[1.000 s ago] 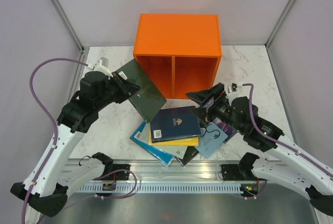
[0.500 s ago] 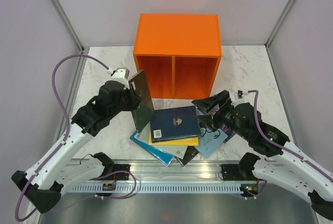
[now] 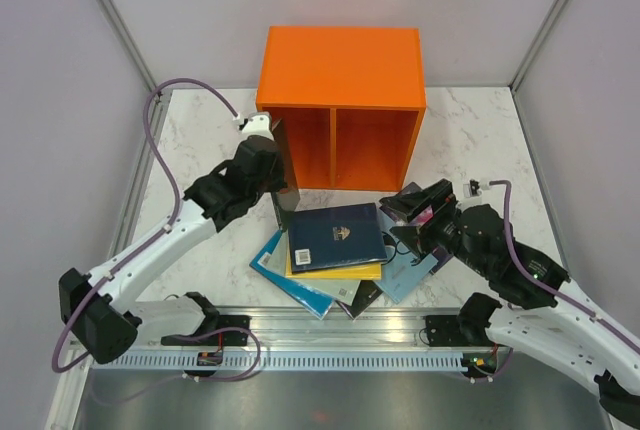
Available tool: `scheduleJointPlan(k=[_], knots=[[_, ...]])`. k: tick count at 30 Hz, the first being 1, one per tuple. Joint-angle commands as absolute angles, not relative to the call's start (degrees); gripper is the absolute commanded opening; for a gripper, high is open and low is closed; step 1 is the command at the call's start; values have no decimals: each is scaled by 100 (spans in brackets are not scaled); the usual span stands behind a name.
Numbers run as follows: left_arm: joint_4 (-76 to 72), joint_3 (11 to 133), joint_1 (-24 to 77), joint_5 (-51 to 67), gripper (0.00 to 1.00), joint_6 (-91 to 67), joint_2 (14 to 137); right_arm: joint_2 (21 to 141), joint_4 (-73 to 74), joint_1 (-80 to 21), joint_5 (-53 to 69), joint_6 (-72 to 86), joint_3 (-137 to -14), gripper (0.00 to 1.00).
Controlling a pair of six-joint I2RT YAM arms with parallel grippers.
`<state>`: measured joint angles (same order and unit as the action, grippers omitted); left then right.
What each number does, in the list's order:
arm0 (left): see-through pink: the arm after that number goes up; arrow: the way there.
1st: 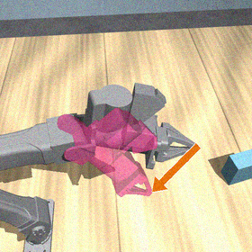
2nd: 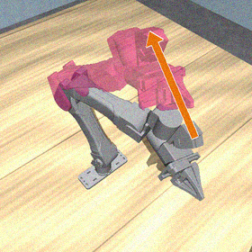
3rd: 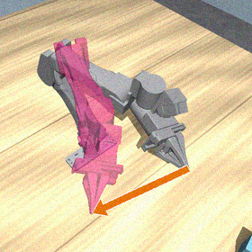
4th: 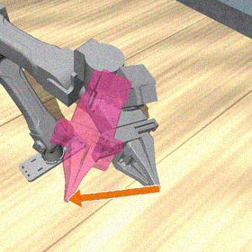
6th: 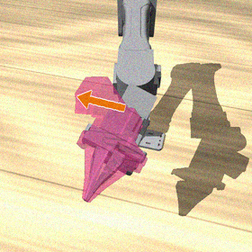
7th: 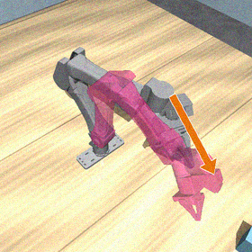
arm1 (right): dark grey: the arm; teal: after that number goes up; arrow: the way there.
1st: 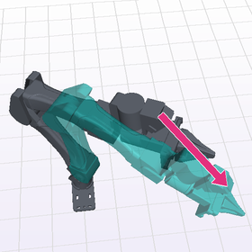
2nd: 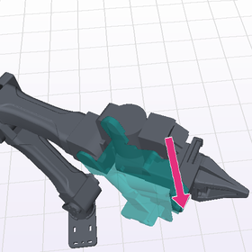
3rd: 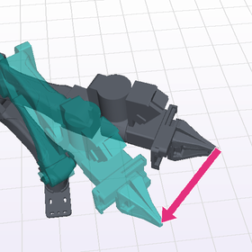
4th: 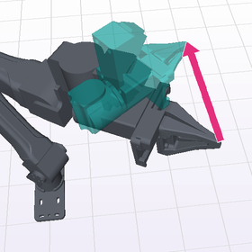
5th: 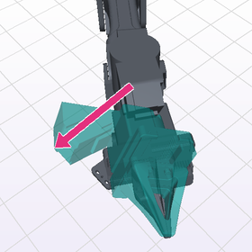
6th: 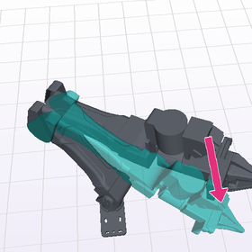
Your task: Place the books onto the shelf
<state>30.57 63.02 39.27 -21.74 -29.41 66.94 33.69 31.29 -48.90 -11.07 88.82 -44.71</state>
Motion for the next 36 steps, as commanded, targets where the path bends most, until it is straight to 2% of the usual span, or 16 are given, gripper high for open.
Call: scheduleJointPlan(k=[1, 8, 11, 14, 17, 26, 36], knots=[[2233, 6680, 3937, -3557, 2, -3532, 6934, 3182, 3454, -4878, -1327, 8982, -4649, 98], [1942, 6471, 3920, -4614, 2, -4710, 7532, 3006, 3709, -4878, -1362, 9018, -4641, 98], [557, 5743, 3911, -4658, 2, -5438, 7418, 3006, 3726, -4887, -1283, 9009, -4562, 98], [18, 5353, 3920, -4772, 2, -6009, 7462, 3014, 3735, -4878, -1178, 9026, -4500, 98], [-1236, 4993, 3920, -4948, 2, -5471, 7550, 3050, 3735, -4878, -1073, 8965, -4465, 98], [-3232, 5071, 3929, -5493, 2, -3535, 8453, 2980, 3735, -4887, -774, 8833, -4228, 98], [-3893, 5492, 3972, -6309, 2, -3507, 9587, 2295, 3744, -4878, -800, 8596, -3806, 98]])
